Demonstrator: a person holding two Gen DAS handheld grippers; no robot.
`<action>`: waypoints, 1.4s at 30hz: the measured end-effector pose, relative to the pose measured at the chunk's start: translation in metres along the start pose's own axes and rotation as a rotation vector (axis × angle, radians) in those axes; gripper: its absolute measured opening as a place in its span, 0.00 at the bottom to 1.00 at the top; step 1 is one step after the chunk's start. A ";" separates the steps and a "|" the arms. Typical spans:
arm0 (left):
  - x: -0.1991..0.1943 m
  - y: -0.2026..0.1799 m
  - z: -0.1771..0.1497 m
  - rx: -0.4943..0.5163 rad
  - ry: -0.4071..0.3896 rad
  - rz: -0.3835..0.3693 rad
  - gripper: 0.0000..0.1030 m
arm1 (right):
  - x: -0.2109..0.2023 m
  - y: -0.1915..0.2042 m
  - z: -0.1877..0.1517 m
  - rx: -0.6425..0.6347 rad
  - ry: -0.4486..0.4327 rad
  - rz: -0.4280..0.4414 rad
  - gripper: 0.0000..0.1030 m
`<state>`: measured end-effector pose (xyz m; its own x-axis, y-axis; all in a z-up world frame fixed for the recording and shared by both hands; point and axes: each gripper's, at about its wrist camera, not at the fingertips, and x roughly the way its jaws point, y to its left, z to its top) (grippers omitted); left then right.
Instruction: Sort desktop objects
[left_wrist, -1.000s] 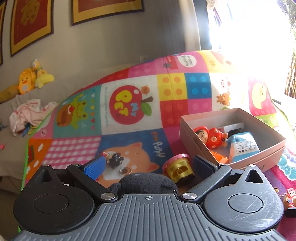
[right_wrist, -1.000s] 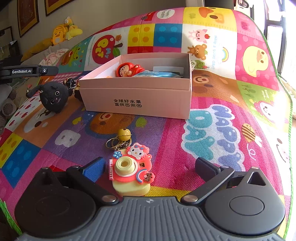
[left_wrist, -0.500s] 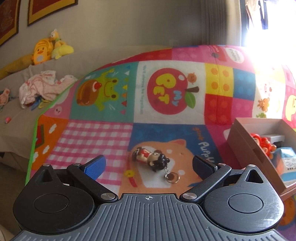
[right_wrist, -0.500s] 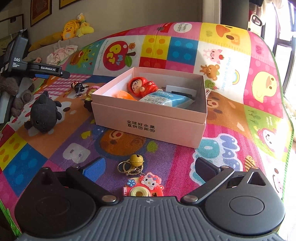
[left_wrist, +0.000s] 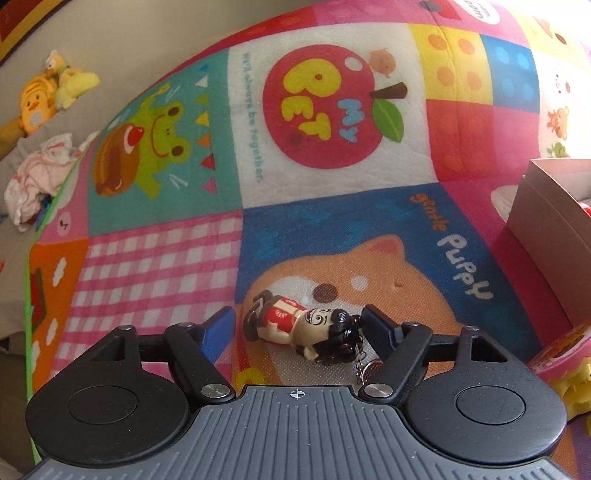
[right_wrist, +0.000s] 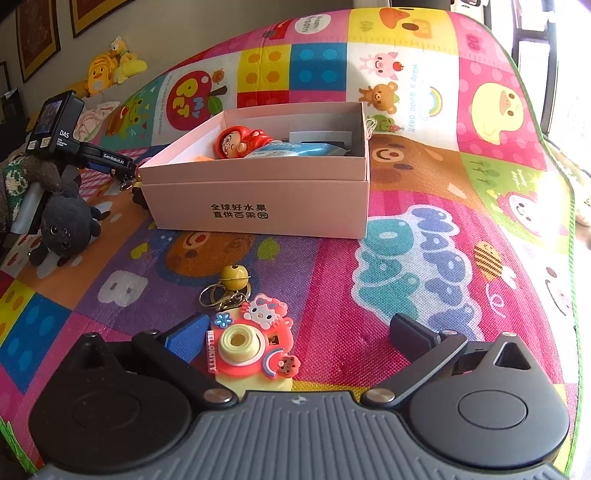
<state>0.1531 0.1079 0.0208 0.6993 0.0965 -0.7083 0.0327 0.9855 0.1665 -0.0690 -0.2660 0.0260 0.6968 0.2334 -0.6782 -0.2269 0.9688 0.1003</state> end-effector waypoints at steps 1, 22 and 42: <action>-0.001 0.000 0.000 -0.002 -0.005 0.009 0.71 | 0.000 0.000 0.000 0.002 -0.003 0.002 1.00; -0.194 -0.139 -0.095 0.203 -0.245 -0.382 0.70 | 0.000 -0.003 -0.001 0.015 -0.020 0.021 1.00; -0.184 -0.150 -0.155 0.201 -0.124 -0.407 0.93 | 0.003 0.001 -0.001 -0.012 -0.010 -0.004 1.00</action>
<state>-0.0912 -0.0360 0.0199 0.6807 -0.3220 -0.6580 0.4514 0.8918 0.0305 -0.0680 -0.2644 0.0234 0.7047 0.2307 -0.6709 -0.2326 0.9685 0.0886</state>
